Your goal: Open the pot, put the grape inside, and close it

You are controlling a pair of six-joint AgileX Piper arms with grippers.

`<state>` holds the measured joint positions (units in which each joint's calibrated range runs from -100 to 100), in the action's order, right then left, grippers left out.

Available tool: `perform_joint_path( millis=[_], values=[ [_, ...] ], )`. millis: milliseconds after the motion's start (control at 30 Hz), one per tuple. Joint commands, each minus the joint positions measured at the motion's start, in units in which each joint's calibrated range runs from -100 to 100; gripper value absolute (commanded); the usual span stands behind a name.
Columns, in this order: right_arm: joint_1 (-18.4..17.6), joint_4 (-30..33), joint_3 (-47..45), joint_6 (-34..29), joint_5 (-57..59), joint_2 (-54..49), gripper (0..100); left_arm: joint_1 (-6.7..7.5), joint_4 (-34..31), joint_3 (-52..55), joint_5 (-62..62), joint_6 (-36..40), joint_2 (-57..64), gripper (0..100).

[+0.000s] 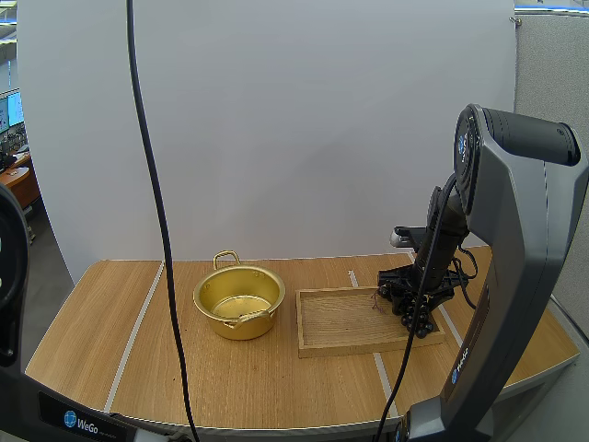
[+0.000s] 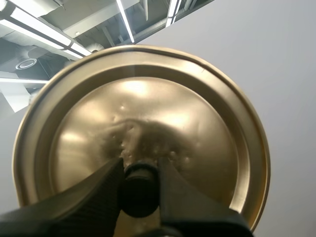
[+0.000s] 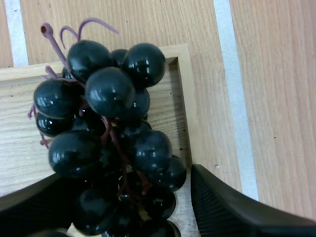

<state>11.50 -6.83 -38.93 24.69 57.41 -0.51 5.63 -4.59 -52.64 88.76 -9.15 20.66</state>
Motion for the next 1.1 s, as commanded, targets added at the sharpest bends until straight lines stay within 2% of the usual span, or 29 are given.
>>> perform_joint_path(
  millis=[0,67,100,633,1067],
  values=[
    [0.3,-0.1,0.4,0.2,-0.4,-0.1,63,0.08,-0.5,-0.2,-2.2,0.6,0.4,0],
    [0.3,-0.1,0.4,0.2,1.5,-0.1,6,0.08,-0.5,-0.2,-2.2,0.6,0.4,0],
    [0.3,-0.2,0.4,0.2,2.0,-0.1,0,0.08,-0.5,-0.2,-2.2,0.6,0.4,0],
    [0.3,-0.9,0.4,0.0,-0.3,-1.3,0,0.08,-0.5,-0.2,-2.2,0.6,0.4,0],
    [0.3,-1.6,0.4,0.0,-2.0,-16.3,0,0.08,-0.5,-0.2,-2.2,0.6,0.4,0]
  ],
)
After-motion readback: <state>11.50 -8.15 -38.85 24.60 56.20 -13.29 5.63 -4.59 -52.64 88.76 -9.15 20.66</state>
